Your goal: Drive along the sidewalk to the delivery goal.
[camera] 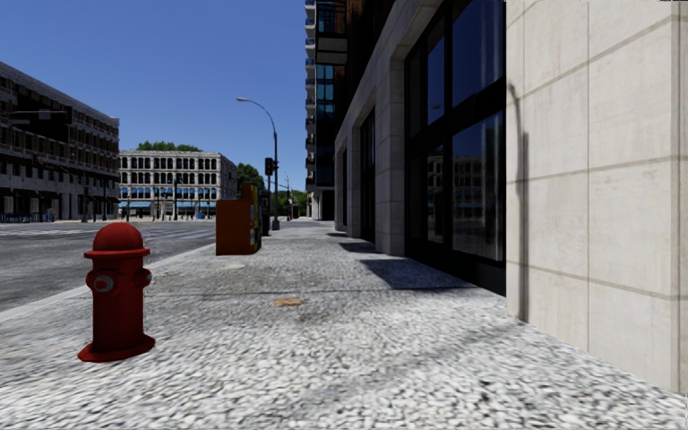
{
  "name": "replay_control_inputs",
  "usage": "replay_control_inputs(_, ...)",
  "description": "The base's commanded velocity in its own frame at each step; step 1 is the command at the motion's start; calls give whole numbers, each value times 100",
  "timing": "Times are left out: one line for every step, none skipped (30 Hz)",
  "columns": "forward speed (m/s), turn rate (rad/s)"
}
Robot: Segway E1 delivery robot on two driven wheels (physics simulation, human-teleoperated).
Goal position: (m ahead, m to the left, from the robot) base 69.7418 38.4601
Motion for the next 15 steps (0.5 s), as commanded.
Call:
replay_control_inputs(200, 0)
replay_control_inputs(200, 0)
replay_control_inputs(200, 0)
replay_control_inputs(200, 0)
replay_control_inputs(200, 0)
replay_control_inputs(200, 0)
replay_control_inputs(200, 0)
replay_control_inputs(200, 0)
replay_control_inputs(200, 0)
replay_control_inputs(200, 0)
replay_control_inputs(200, 0)
replay_control_inputs(200, 0)
replay_control_inputs(200, 0)
replay_control_inputs(200, 0)
replay_control_inputs(200, 0)
